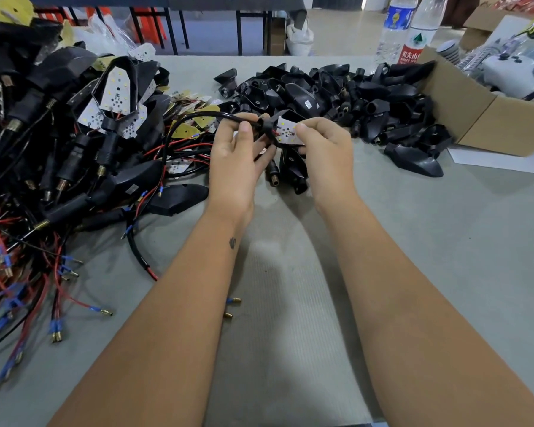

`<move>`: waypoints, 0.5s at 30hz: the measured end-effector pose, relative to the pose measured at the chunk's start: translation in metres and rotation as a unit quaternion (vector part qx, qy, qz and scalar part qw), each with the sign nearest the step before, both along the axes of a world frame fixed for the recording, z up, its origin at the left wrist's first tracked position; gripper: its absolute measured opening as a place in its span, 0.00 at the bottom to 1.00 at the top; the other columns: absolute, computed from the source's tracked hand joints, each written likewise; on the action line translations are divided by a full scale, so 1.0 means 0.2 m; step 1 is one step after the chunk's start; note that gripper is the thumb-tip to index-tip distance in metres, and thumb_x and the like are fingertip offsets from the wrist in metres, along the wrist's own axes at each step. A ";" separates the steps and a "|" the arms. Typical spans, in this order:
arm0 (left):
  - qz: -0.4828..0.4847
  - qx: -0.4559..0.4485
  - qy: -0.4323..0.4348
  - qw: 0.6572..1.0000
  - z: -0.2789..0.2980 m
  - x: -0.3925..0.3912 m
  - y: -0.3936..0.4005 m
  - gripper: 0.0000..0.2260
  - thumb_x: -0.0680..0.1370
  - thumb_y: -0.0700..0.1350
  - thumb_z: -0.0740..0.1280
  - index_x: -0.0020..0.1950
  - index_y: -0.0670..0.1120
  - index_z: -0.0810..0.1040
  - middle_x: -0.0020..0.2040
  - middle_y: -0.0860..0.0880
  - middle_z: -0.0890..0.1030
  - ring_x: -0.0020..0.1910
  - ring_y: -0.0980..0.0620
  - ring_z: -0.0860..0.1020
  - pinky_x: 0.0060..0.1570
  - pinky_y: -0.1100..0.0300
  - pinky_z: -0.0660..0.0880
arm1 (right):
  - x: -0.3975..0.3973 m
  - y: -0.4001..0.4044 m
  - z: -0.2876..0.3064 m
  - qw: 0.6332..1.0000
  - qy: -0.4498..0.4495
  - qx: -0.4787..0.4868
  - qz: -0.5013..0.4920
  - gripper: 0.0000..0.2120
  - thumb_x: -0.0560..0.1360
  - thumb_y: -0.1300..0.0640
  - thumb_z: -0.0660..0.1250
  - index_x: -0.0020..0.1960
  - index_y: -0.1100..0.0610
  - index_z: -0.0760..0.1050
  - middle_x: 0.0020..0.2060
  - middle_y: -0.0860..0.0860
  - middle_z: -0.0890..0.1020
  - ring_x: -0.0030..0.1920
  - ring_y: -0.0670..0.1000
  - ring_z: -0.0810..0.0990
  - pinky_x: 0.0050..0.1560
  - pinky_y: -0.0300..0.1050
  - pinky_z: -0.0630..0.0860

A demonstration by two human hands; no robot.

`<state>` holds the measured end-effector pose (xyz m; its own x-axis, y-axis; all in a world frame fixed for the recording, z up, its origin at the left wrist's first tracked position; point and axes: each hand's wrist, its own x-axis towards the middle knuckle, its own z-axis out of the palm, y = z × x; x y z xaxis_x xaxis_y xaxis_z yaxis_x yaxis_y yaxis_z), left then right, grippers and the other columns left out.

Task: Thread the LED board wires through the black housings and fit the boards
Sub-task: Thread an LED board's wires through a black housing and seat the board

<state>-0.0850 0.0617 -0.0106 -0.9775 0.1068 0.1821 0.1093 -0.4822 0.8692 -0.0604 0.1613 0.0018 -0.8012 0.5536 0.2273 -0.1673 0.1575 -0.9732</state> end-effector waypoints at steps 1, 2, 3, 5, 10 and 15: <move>0.002 0.001 0.000 1.000 0.00 0.00 0.00 0.10 0.85 0.42 0.54 0.49 0.47 0.73 0.53 0.48 0.81 0.54 0.49 0.82 0.54 0.58 0.79 | 0.00 0.00 0.00 1.000 0.002 -0.004 0.002 0.10 0.77 0.59 0.64 0.37 0.56 0.76 0.33 0.52 0.74 0.36 0.47 0.71 0.41 0.45 0.69; 0.003 0.002 0.001 1.000 0.00 0.00 0.00 0.10 0.85 0.42 0.55 0.48 0.47 0.73 0.52 0.48 0.81 0.53 0.49 0.82 0.53 0.58 0.79 | 0.00 0.01 0.00 1.000 0.003 -0.007 0.001 0.11 0.77 0.58 0.64 0.36 0.56 0.76 0.33 0.52 0.74 0.36 0.48 0.71 0.41 0.45 0.69; 0.004 0.001 0.000 1.000 0.00 0.00 0.00 0.10 0.85 0.42 0.55 0.48 0.47 0.73 0.52 0.48 0.81 0.53 0.49 0.83 0.52 0.59 0.79 | -0.01 0.01 -0.01 1.000 0.003 -0.003 -0.001 0.12 0.77 0.57 0.63 0.35 0.55 0.76 0.32 0.51 0.74 0.35 0.48 0.71 0.41 0.45 0.69; 0.006 -0.002 -0.002 1.000 0.00 0.00 0.00 0.10 0.85 0.42 0.55 0.48 0.48 0.73 0.53 0.48 0.81 0.53 0.49 0.82 0.52 0.59 0.79 | -0.02 0.02 -0.01 1.000 -0.001 0.017 -0.013 0.12 0.78 0.57 0.63 0.35 0.53 0.76 0.30 0.47 0.75 0.35 0.47 0.73 0.41 0.46 0.72; 0.016 -0.011 -0.008 1.000 -0.01 -0.01 0.01 0.09 0.85 0.42 0.56 0.48 0.49 0.74 0.55 0.48 0.81 0.58 0.48 0.81 0.52 0.61 0.77 | -0.04 0.02 -0.04 0.998 -0.017 0.047 -0.032 0.11 0.78 0.58 0.64 0.38 0.49 0.74 0.33 0.44 0.77 0.40 0.53 0.79 0.50 0.55 0.79; -0.003 -0.052 -0.012 0.999 -0.01 -0.01 -0.01 0.06 0.82 0.44 0.63 0.47 0.52 0.77 0.51 0.49 0.81 0.52 0.51 0.80 0.49 0.61 0.78 | -0.03 0.03 -0.05 0.995 -0.006 0.104 -0.007 0.10 0.78 0.61 0.62 0.42 0.51 0.77 0.35 0.42 0.79 0.41 0.45 0.77 0.50 0.48 0.77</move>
